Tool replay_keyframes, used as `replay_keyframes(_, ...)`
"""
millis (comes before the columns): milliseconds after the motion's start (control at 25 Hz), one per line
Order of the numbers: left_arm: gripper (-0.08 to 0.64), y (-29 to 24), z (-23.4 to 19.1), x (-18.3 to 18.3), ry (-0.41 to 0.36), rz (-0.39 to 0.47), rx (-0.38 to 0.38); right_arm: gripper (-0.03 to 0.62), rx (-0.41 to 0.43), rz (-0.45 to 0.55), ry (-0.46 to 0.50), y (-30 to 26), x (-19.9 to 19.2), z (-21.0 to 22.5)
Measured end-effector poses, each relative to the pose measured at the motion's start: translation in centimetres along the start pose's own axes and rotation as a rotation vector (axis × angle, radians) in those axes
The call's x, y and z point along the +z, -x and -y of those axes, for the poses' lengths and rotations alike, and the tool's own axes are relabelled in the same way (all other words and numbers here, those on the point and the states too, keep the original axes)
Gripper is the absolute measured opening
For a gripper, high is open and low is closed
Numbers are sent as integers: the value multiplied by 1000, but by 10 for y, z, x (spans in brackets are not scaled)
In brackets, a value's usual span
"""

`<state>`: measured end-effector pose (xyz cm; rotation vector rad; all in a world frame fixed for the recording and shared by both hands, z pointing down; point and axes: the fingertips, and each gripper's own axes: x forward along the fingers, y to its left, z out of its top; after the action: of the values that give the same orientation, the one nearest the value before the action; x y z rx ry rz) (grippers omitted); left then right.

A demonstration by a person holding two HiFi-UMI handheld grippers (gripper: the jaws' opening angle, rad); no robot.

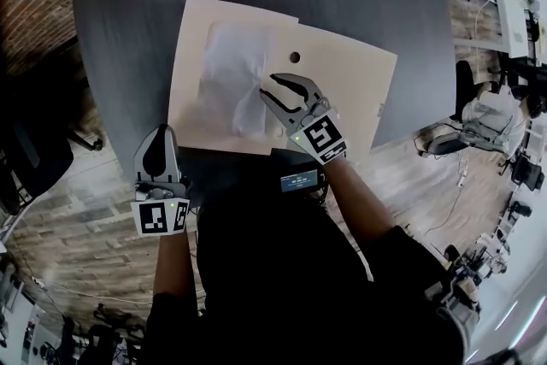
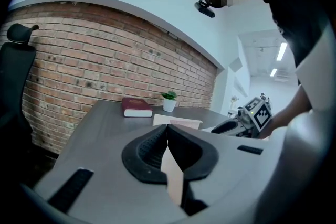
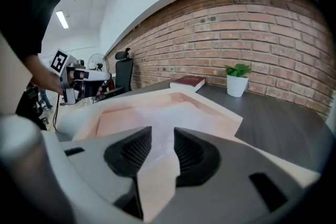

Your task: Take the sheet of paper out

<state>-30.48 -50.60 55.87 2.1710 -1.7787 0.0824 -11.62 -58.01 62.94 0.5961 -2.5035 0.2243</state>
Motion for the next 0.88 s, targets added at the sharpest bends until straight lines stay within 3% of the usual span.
replay_keyframes(200, -3, -6, -3, -10, 15, -24, 21, 135, 64, -77, 86, -20, -20, 1)
replay_keyframes(440, -3, -13, -6, -25, 43, -46, 35, 135, 84, -167, 180, -34, -42, 3)
replay_keyframes(760, -4, -13, -7, -33, 45, -63, 39, 132, 123, -249, 221, -42, -54, -1)
replay_keyframes(880, -3, -12, -6, -31, 42, -61, 40, 100, 138, -273, 218, -42, -53, 0)
